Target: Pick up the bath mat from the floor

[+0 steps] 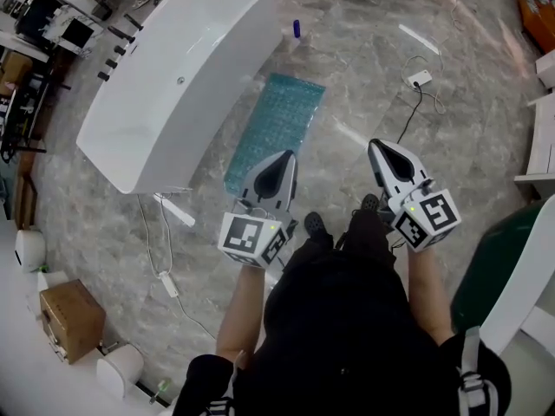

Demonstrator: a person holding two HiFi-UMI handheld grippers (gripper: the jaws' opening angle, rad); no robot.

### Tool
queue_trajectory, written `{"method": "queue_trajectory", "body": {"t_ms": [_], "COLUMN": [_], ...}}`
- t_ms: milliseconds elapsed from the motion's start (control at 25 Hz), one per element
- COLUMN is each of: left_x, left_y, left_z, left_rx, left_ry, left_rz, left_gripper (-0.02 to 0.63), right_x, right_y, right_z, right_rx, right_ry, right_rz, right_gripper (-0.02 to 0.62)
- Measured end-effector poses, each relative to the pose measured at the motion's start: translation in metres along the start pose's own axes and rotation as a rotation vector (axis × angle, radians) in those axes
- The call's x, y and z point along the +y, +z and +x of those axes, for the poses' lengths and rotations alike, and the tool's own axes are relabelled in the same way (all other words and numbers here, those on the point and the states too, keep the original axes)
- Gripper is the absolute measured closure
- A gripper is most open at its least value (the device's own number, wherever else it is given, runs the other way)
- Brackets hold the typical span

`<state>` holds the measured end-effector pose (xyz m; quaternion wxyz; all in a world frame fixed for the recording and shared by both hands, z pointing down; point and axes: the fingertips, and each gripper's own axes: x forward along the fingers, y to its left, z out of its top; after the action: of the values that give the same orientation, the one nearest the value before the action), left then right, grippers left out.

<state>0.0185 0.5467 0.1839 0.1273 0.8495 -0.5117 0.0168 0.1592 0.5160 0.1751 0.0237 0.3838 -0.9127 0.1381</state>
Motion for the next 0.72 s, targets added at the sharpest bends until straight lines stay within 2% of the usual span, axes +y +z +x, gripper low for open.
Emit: {"method": "queue_trajectory", "body": {"t_ms": [160, 280, 520, 720], "left_x": [0.002, 0.001, 0.005, 0.002], "left_y": [-0.009, -0.015, -0.013, 0.011], "left_z": [0.02, 0.047, 0.132, 0.22], "left_rx": [0.023, 0.037, 0.07, 0.068], "left_ry": [-0.018, -0.027, -0.026, -0.034], "left_rz": [-0.014, -0.022, -0.016, 0.029], "left_gripper": [0.604, 0.604, 0.604, 0.604], "right_x": [-0.016, -0.044, -0.126, -0.201], "right_y": [-0.01, -0.018, -0.01, 0.015], "right_z": [0.004, 0.01, 0.043, 0.078], "right_rx": [0.014, 0.033, 0.034, 0.019], "right_ry": [-0.026, -0.048, -0.06, -0.032], "right_rz": [0.016, 0.036, 0.059, 0.102], "right_gripper": [0.581, 0.581, 0.581, 0.581]}}
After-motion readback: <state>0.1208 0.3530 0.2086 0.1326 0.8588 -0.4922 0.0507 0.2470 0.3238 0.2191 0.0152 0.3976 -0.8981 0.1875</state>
